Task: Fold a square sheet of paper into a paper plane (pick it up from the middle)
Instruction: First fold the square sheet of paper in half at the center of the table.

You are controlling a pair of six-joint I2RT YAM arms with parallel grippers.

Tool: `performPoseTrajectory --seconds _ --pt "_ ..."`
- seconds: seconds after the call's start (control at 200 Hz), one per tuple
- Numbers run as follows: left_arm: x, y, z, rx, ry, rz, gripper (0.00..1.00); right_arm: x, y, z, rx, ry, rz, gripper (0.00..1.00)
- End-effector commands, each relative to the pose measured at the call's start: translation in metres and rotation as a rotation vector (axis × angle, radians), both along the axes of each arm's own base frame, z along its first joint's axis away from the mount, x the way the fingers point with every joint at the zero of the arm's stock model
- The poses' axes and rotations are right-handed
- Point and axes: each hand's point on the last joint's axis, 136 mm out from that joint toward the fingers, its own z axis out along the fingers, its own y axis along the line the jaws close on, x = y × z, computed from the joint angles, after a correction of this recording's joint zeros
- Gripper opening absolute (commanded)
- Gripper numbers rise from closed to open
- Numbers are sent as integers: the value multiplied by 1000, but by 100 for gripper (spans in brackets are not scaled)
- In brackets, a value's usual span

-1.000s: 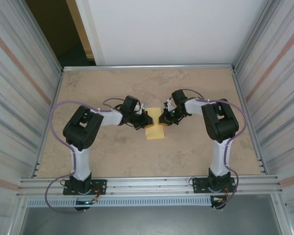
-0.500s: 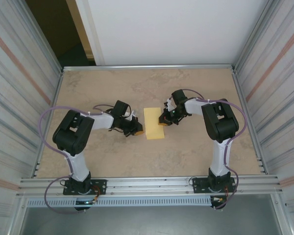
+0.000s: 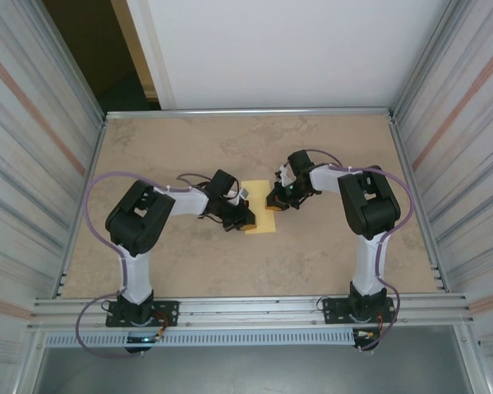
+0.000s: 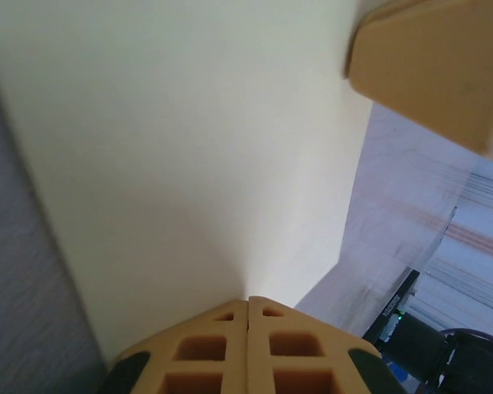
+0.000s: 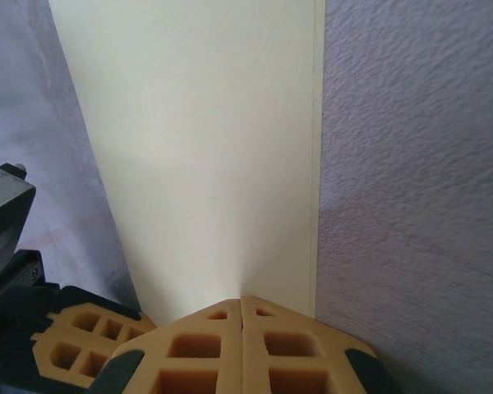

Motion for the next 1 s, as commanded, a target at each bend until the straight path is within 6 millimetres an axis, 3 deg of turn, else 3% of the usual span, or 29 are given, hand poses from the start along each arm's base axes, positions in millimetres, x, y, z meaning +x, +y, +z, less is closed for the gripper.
performPoseTrajectory --seconds 0.0,0.13,0.251,0.391,0.526,0.651,0.732,0.887,0.992 --pt "-23 26 -10 77 71 13 7 -66 -86 -108 -488 225 -29 0" --pt "-48 53 -23 129 126 38 8 -65 -87 -108 -496 220 -29 0" --pt "-56 59 -18 127 108 29 8 -63 -82 -104 -499 207 -16 0" --pt "-34 49 16 80 -12 16 8 -51 -56 -83 -438 169 -4 0" --pt "-3 38 47 36 -140 55 11 -20 -23 -33 -319 66 -28 2" --pt "20 27 51 8 -181 98 14 9 -4 28 -208 -55 -63 14" --pt "36 17 53 -26 -203 120 20 13 -4 54 -169 -102 -90 32" --pt "61 10 43 -3 -218 158 24 -1 -26 65 -167 -107 -166 58" --pt "69 4 38 -11 -207 157 26 -17 -42 64 -160 -99 -228 65"
